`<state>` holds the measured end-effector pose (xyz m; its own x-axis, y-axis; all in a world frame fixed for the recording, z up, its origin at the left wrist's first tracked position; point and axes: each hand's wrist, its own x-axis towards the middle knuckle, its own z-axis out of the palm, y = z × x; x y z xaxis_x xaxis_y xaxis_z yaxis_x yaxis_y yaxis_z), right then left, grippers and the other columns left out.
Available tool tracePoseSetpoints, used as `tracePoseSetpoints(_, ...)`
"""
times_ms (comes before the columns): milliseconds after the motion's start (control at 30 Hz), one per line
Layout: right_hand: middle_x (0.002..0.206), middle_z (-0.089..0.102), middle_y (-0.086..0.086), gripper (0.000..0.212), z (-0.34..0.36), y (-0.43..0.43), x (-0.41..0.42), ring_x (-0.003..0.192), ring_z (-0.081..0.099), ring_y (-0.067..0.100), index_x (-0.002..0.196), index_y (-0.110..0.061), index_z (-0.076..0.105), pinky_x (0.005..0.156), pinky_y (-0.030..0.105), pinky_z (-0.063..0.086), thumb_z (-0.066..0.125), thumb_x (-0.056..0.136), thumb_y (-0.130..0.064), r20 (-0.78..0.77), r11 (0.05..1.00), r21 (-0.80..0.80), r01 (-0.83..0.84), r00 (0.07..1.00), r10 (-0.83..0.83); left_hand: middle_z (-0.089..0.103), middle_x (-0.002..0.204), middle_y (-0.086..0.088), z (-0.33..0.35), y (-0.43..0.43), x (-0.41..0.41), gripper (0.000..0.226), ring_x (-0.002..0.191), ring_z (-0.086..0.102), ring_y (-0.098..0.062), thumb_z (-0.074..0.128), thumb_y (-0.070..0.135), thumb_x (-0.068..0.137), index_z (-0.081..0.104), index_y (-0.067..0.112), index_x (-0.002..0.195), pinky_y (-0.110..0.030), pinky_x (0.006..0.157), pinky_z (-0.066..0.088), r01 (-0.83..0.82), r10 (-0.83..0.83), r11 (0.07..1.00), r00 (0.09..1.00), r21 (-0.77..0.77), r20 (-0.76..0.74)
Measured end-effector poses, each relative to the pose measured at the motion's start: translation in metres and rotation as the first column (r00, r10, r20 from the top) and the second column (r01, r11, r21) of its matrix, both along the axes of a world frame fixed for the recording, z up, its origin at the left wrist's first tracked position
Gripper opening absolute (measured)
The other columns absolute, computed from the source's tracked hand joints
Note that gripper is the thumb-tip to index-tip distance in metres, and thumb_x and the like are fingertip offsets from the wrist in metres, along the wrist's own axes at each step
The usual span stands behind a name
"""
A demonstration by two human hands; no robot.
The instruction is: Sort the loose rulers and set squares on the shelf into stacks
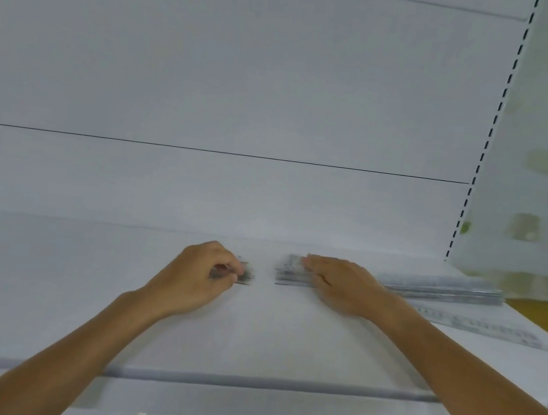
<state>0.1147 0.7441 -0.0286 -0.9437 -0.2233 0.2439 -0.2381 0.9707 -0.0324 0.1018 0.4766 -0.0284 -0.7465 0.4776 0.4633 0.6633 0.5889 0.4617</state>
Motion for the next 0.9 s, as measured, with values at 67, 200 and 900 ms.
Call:
tracePoseSetpoints(67,0.145,0.041,-0.006,0.042,-0.003,0.000,0.001,0.131,0.040,0.019,0.137,-0.024,0.042,0.108,0.034,0.031,0.025,0.100,-0.030,0.024,1.000,-0.004,0.024,0.999,-0.024,0.058,0.093,0.015,0.002,-0.013,-0.002,0.021,0.086,0.056,0.005,0.061,0.017,0.086,0.063,0.037,0.080,-0.007,0.070,0.039,-0.048,0.048,0.999,0.999,0.002,-0.012)
tracePoseSetpoints(200,0.106,0.062,0.002,0.034,0.001,-0.005,-0.002,0.101,0.058,0.026,0.103,-0.014,0.058,0.087,0.040,0.044,0.027,0.099,-0.029,-0.053,1.000,0.004,0.007,0.999,-0.007,0.060,0.092,0.011,0.005,-0.038,-0.009,0.027,0.085,0.057,0.001,0.060,0.015,0.086,0.060,0.040,0.075,-0.018,0.075,0.045,-0.113,0.113,0.994,0.994,-0.015,0.002)
tracePoseSetpoints(900,0.133,0.048,-0.002,0.066,0.033,-0.084,-0.021,0.122,0.042,0.014,0.138,-0.025,0.036,0.100,0.030,0.035,0.063,0.081,-0.046,-0.082,0.984,-0.180,-0.010,0.997,-0.005,0.041,0.142,-0.001,-0.007,-0.054,-0.061,0.084,0.127,0.041,-0.018,0.063,0.048,0.080,0.019,0.021,0.146,-0.029,0.100,0.034,-0.130,0.189,0.945,0.966,-0.301,0.176)
